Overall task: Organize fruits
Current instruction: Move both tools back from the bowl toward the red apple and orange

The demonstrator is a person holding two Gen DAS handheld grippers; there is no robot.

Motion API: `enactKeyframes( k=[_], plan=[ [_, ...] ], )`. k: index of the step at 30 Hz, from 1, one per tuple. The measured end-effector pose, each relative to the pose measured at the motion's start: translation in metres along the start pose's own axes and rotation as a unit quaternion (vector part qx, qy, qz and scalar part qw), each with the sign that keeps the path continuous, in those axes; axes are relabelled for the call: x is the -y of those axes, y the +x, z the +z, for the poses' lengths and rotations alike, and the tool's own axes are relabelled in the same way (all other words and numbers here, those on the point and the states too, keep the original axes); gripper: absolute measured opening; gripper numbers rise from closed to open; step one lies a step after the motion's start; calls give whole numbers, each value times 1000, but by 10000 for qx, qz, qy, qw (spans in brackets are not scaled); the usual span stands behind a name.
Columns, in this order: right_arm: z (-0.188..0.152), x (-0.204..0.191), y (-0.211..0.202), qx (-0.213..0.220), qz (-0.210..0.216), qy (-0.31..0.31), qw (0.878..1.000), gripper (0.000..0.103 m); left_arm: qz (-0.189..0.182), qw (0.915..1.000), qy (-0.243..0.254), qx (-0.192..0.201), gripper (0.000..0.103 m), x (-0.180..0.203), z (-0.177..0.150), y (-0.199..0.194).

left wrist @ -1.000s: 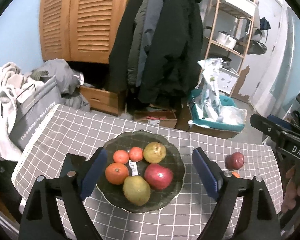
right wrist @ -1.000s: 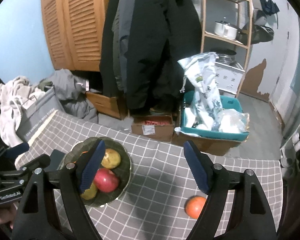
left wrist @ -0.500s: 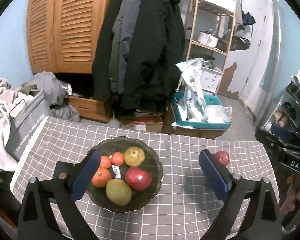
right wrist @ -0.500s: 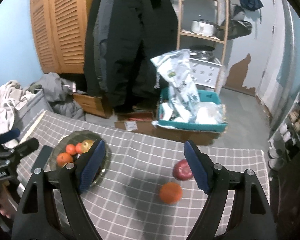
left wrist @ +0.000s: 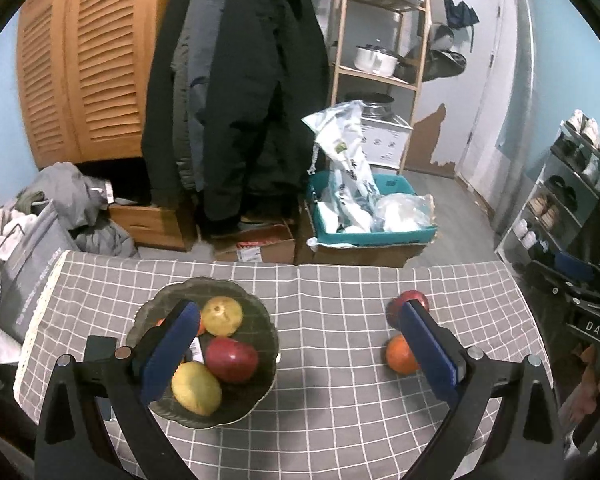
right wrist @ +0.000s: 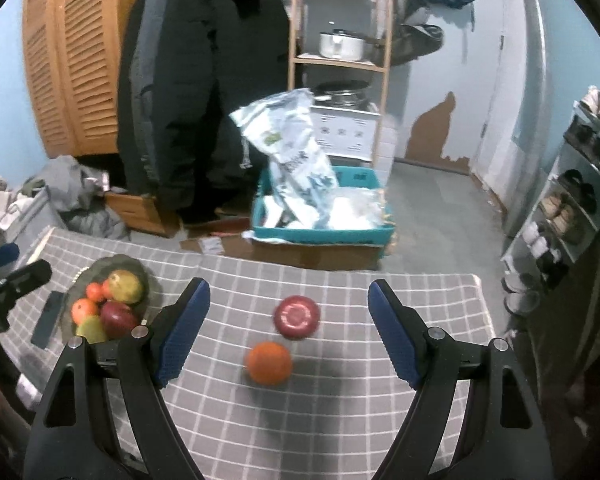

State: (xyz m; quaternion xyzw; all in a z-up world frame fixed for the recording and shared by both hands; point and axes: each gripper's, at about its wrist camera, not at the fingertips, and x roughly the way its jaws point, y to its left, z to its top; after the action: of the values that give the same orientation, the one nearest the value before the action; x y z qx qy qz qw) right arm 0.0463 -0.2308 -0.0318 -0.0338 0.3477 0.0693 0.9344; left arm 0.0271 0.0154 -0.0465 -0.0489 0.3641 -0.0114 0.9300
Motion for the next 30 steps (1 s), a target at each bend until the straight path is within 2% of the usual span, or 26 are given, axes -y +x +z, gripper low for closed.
enactKeyframes(
  k=[6, 12, 22, 30],
  plan=[
    [-6, 28, 6, -92, -107, 239, 9996, 80, -30, 9998, 181, -113, 102, 20, 1, 11],
    [-10, 39, 24, -288, -76, 356, 9989, 80, -18, 9992, 282, -271, 102, 30, 1, 30],
    [-26, 29, 85, -959, -15, 180, 9952, 80, 215, 9964, 300, -768, 102, 40, -4, 87],
    [-36, 23, 152, -1571, 189, 201, 9872, 80, 357, 9928, 239, -1123, 102, 41, -7, 138]
  ],
)
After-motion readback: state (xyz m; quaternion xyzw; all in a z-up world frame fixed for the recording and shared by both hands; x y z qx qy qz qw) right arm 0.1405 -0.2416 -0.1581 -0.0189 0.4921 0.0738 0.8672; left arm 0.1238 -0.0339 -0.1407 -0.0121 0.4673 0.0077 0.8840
